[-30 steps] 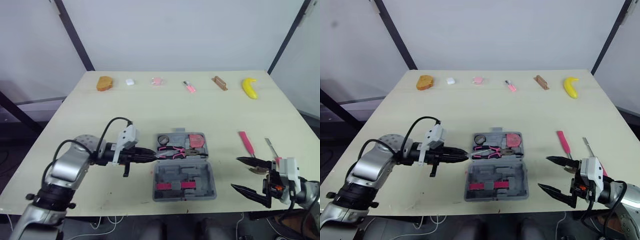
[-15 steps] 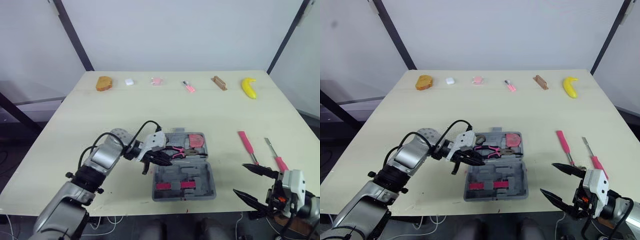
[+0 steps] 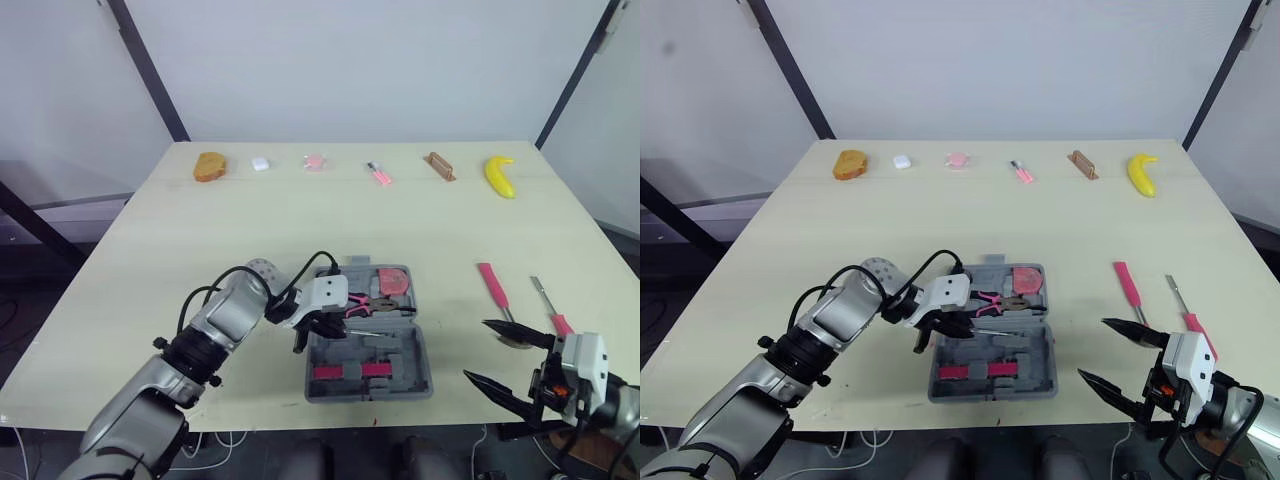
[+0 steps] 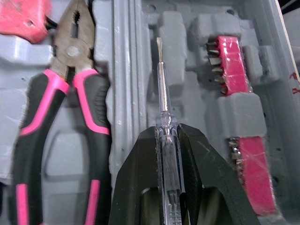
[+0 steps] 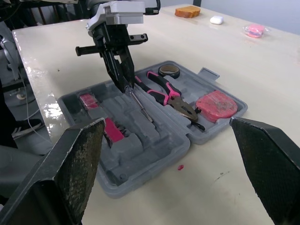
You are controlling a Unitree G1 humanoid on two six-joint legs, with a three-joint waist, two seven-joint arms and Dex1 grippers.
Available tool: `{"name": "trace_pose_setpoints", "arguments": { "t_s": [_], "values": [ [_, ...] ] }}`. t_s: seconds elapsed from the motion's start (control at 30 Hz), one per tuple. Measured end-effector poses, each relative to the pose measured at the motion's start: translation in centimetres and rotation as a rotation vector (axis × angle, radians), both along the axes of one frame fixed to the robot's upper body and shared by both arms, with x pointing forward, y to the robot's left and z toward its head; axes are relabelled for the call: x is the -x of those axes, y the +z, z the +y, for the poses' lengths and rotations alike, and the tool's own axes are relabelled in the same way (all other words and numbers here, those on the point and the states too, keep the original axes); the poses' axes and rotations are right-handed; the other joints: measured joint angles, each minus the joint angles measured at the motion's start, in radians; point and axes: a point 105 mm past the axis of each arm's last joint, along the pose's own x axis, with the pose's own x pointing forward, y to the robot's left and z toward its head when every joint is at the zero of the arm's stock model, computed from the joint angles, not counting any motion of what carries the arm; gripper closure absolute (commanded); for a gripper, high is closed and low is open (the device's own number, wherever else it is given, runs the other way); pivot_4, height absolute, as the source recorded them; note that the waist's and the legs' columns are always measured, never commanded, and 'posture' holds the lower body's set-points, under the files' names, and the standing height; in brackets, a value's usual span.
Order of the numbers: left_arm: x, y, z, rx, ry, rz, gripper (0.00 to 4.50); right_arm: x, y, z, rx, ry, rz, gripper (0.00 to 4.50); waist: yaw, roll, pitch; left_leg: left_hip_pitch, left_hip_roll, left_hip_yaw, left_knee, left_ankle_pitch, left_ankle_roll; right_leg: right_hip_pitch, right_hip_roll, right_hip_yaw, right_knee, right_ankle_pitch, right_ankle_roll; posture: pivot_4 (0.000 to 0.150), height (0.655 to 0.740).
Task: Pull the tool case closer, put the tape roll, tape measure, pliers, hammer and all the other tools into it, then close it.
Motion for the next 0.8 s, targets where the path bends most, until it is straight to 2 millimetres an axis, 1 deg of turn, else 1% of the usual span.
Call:
{"name": "trace_pose_setpoints", "arguments": {
  "t_s": [0.23, 0.57, 0.8],
  "values": [
    [-0.3, -0.2, -0.6, -0.045, -0.021, -0.037, 4.45, 0.1, -0.3, 0.3, -0.011, 0.002, 0.006, 0.00, 0.005, 0.000, 0.000, 0.000, 0.000, 0.000, 0.001, 0.000, 0.000, 0.000, 0.000, 0.000, 0.001, 0.000, 0.000, 0.150, 0.7400],
    [-0.5, -0.5, -1.6, -0.032, -0.023, -0.036, 4.45, 0.3, -0.6, 0.5, -0.011, -0.001, 0.006, 0.00, 0.021, 0.000, 0.000, 0.000, -0.001, 0.000, 0.004, 0.000, 0.000, 0.000, 0.000, 0.000, 0.003, 0.000, 0.000, 0.150, 0.7400],
    [-1.0, -0.6, -2.0, -0.031, -0.032, -0.048, 4.45, 0.3, -1.2, 0.1, 0.002, -0.018, 0.013, 0.00, 0.024, 0.000, 0.000, -0.001, -0.001, -0.001, 0.007, 0.000, 0.000, 0.001, 0.000, -0.001, 0.003, 0.000, 0.000, 0.150, 0.7400]
  ]
}}
